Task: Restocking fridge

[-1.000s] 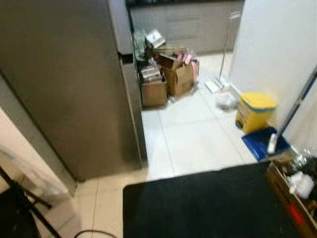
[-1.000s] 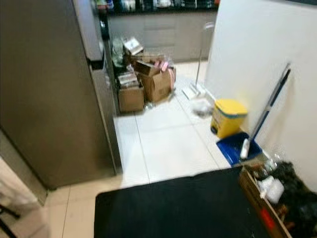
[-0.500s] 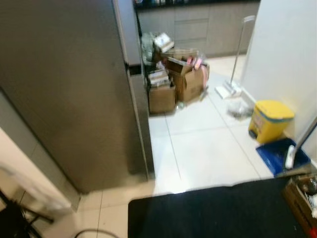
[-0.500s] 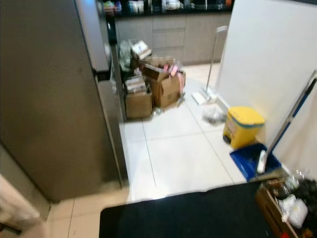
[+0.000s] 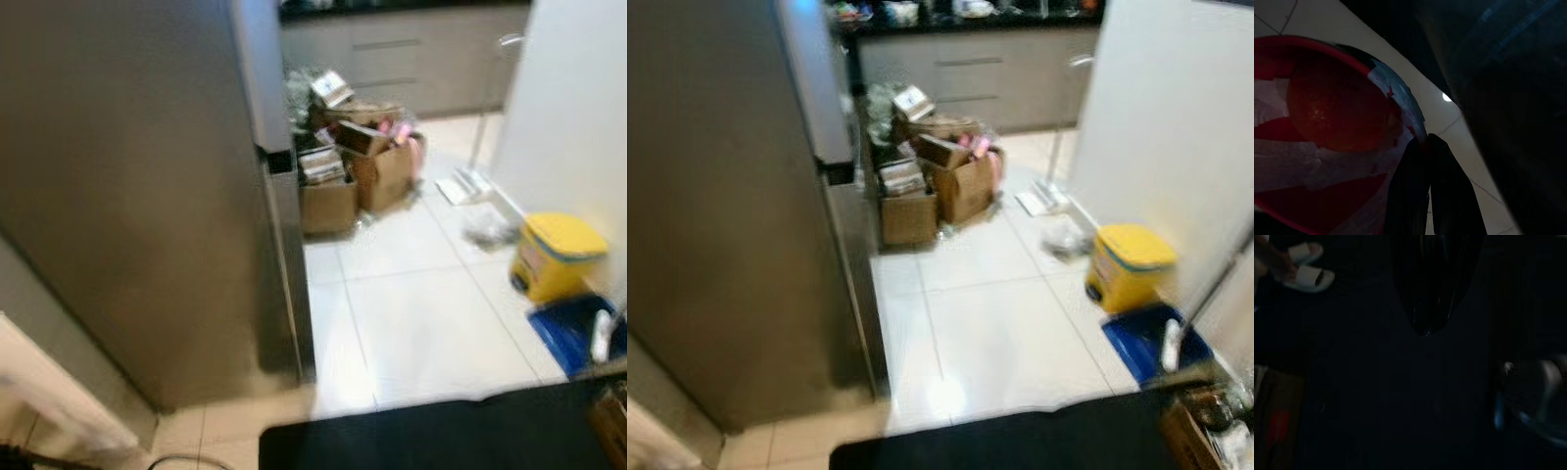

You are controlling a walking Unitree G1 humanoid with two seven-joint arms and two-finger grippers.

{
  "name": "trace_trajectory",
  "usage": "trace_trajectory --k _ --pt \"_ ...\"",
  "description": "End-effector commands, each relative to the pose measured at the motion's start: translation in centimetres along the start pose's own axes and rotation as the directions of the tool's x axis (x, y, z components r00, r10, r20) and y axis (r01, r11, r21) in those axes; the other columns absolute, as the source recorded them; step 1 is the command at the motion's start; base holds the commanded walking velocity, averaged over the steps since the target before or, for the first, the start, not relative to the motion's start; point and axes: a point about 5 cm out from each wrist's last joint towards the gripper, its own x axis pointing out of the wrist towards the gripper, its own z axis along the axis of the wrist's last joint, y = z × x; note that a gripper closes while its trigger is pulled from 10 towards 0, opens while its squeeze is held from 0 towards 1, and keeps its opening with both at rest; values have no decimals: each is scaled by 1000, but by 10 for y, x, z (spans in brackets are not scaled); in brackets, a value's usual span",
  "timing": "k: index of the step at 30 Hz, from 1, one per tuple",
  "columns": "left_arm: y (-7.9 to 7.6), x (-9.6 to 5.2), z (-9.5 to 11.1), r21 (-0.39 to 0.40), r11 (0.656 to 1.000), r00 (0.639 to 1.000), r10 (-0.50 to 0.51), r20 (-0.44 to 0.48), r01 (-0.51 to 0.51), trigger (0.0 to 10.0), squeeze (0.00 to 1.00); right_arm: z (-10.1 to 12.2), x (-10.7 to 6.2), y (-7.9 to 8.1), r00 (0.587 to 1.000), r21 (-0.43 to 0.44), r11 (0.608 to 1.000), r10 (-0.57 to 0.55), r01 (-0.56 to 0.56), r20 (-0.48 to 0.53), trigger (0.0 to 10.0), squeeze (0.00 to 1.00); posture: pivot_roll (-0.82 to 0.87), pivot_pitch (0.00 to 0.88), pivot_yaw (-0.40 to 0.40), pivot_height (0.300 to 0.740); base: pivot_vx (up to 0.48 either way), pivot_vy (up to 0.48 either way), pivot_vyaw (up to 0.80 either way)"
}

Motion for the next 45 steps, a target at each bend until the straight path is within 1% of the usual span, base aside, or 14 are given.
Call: trace_trajectory --k 1,4,6,11,17,19,24,27,28,35,45 --pt "2 0 6 7 1000 1000 7 21 -7 10000 0 -7 0 1 1000 9 1000 3 -3 -20 10000 0 -23 0 22 740 300 0 0" --pt "2 0 7 5 1000 1000 8 22 -8 10000 0 -7 0 3 1000 11 1000 6 -6 -18 10000 0 -25 0 22 740 298 0 0" --pt "4 0 8 -10 999 999 33 24 -33 10000 0 -7 0 3 1000 11 1000 9 -9 -15 10000 0 -27 0 23 740 0 0 0" --pt "4 0 9 -24 999 999 36 37 -35 10000 0 -8 -1 2 1000 22 999 29 -29 -7 10000 0 -28 0 23 740 0 0 0" --pt "3 0 11 -26 999 999 32 41 -31 10000 0 -11 -1 -3 1000 20 999 28 -28 -9 10000 0 -28 0 22 740 0 0 0" --pt "3 0 11 -29 999 999 31 42 -30 10000 0 -14 -2 -10 1000 33 999 11 -11 -15 10000 0 -29 0 22 740 0 0 0" --pt "3 0 12 -32 999 999 30 43 -29 10000 0 -14 -2 -12 1000 33 999 6 -6 -16 10000 0 -31 0 24 740 0 0 0" --pt "3 0 12 -23 999 999 28 40 -27 10000 0 -13 -2 -11 1000 34 999 8 -8 -12 10000 0 -30 0 22 740 0 0 0" --pt "3 0 12 -19 999 999 27 40 -27 10000 0 -10 -2 -8 1000 33 999 12 -12 -8 10000 0 -29 0 23 740 0 240 0" --pt "3 0 13 -12 1000 999 25 41 -24 10000 0 -6 0 3 1000 33 999 25 -25 0 10000 0 -28 0 22 740 0 241 0" --pt "3 0 12 -16 999 999 29 44 -28 10000 0 -7 0 7 1000 31 999 29 -29 -2 10000 0 -28 0 21 740 0 24 0"
